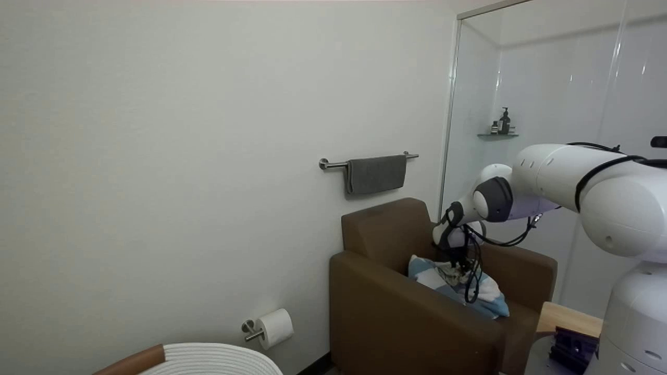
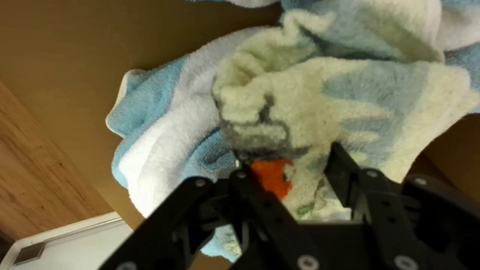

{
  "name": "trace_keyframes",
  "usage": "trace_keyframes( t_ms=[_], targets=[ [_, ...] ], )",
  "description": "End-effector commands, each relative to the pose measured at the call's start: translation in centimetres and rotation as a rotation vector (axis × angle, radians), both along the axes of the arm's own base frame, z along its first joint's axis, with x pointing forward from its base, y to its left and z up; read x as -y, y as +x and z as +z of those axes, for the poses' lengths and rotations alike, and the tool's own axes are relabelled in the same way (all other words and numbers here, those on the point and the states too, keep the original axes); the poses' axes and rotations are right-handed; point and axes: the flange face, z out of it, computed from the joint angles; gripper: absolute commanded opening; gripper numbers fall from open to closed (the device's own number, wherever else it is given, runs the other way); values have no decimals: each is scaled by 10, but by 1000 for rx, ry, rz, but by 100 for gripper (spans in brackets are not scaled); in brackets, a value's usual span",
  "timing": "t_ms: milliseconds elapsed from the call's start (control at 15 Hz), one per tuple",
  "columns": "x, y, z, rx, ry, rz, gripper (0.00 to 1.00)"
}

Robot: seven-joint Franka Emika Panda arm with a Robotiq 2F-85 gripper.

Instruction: Put the towels in the laundry hamper

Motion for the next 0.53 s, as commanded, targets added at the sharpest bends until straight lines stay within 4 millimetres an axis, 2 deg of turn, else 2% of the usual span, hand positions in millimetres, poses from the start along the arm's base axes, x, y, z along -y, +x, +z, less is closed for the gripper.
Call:
trace_keyframes(
  t_ms=[0, 133, 333, 400, 467],
  targets=[
    [2, -5, 0, 8, -23, -22, 21],
    [2, -4, -1, 5, -18, -14, 10],
    [0, 0, -1, 12, 55, 20, 8],
    [-1, 3, 0, 17, 82, 33, 11],
    [-2, 8, 4, 23, 114, 56, 10]
  ],
)
